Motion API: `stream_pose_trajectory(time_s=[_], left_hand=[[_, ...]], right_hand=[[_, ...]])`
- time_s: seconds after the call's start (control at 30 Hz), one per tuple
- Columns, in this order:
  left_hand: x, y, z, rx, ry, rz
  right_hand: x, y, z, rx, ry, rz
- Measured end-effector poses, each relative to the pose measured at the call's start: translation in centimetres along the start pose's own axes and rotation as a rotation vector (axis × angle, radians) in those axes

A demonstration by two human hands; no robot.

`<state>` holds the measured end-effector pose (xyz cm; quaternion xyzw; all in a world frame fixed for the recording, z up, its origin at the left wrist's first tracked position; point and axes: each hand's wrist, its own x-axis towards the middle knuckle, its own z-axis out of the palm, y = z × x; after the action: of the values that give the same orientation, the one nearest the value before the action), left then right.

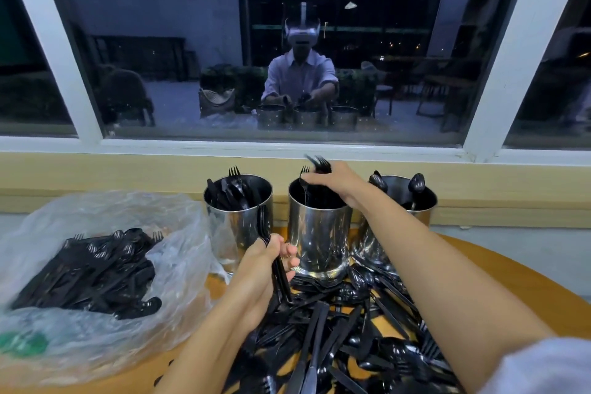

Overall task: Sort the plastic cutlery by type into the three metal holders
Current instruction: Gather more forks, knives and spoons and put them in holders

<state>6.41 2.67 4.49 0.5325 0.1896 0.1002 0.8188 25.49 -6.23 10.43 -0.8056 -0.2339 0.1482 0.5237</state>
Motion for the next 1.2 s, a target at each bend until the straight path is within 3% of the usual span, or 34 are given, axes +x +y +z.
stream_pose_trajectory(time_s=[0.1, 0.17, 0.33, 0.43, 0.57, 0.67, 0.77, 0.83, 0.93, 1.03, 1.2], left_hand=[[-0.4, 0.5, 0.7, -0.041, -0.049, 0.001], [-1.1, 0.9, 1.0, -0.051, -0.110, 0.011], [-3.6, 1.1, 1.8, -0.037, -0.265, 0.032], [-5.4, 0.9, 2.5, -0.006, -0.302, 0.027], [-7.2, 0.6, 3.1, 0.018, -0.402, -0.020], [-7.8, 0.2, 3.5, 0.027, -0.511, -0.088], [-7.9, -0.4, 4.3, 0.006, -0.544, -0.109], [-7.3, -0.9, 5.0, 0.029, -0.453, -0.056], [-5.8, -1.8, 4.9, 0.211, -0.182, 0.069], [-3.7, -3.0, 4.4, 0.385, -0.048, 0.127], [0.5, -5.7, 5.4, 0.684, -0.026, 0.234]], right_hand=[[-0.4, -1.4, -1.4, -0.304, -0.082, 0.053], [-1.4, -2.1, -2.1, -0.470, -0.045, -0.032], [-6.6, -3.0, -2.3, -0.611, -0.028, -0.258], [-10.2, -2.7, -1.8, -0.444, 0.017, -0.295], [-15.2, -2.0, -0.9, -0.040, -0.267, -0.188], [-17.0, -0.8, -0.7, 0.067, -0.293, -0.240], [-17.4, 0.1, -1.5, 0.077, -0.205, -0.230], [-17.1, 0.6, -3.0, 0.011, -0.075, -0.210], [-15.4, 1.4, -7.3, -0.083, 0.258, -0.221], [-13.7, 1.0, -12.1, -0.156, 0.626, -0.354], [-10.1, 0.7, -15.9, -0.314, 0.778, -0.493]])
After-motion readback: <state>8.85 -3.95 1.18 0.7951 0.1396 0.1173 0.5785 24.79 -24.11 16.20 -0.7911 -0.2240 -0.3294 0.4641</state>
